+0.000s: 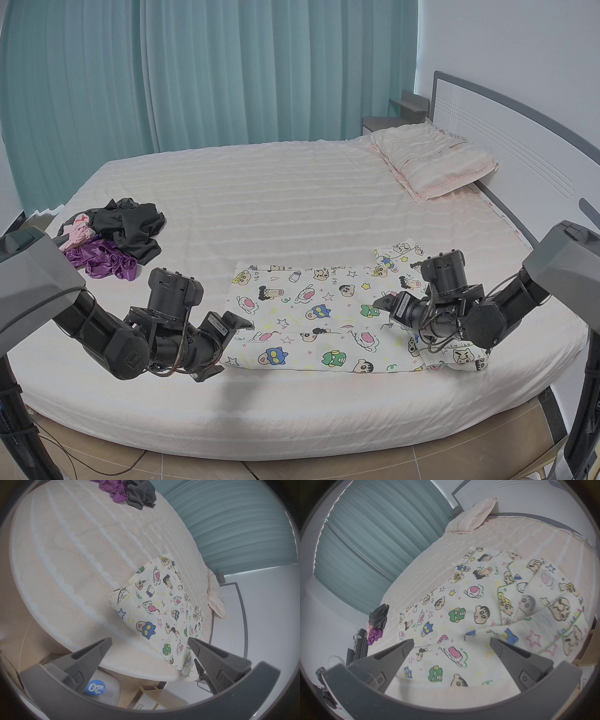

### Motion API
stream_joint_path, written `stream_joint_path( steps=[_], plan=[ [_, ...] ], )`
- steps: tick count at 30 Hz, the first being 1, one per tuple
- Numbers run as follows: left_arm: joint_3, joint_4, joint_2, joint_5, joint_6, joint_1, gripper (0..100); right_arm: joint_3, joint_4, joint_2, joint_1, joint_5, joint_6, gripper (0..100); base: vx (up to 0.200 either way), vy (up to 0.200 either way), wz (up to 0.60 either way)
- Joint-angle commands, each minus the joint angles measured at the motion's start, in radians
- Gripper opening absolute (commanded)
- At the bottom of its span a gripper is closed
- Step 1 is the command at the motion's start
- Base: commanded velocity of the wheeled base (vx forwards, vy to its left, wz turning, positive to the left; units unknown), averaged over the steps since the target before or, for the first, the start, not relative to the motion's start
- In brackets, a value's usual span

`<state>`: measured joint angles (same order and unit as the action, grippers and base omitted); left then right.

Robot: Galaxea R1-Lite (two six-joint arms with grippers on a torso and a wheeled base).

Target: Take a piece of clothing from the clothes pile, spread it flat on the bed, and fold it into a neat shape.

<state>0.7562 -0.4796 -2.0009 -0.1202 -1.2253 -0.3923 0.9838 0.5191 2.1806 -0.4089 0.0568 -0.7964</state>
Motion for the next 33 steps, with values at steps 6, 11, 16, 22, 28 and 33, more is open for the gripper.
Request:
stream_joint_path(
  steps=[6,11,16,22,28,33],
  plan=[
    [-0.021,-0.036,0.031,-0.003,-0.002,0.004,100,-0.370,0.305,-0.185,0.010,-0.011,-0.017,100,0.167,0.000,0.00],
    [-0.023,-0.036,0.030,-0.006,-0.002,0.007,100,-0.406,0.412,-0.134,0.010,-0.006,-0.003,100,0.200,0.000,0.00],
    [-0.026,-0.036,0.031,-0.006,0.000,0.006,100,-0.407,0.409,-0.185,0.038,-0.015,-0.001,100,0.200,0.000,0.00],
    [-0.031,-0.036,0.028,-0.003,0.001,0.001,100,-0.416,0.409,-0.186,0.038,-0.015,-0.001,100,0.100,0.000,0.00],
    [-0.040,-0.036,0.027,-0.006,0.003,0.000,100,-0.422,0.410,-0.188,0.036,-0.014,-0.001,100,0.000,0.000,0.00],
    [-0.044,-0.036,0.028,-0.007,0.001,-0.006,100,-0.427,0.412,-0.188,0.033,-0.014,-0.001,100,0.000,-0.080,0.00]
  ],
)
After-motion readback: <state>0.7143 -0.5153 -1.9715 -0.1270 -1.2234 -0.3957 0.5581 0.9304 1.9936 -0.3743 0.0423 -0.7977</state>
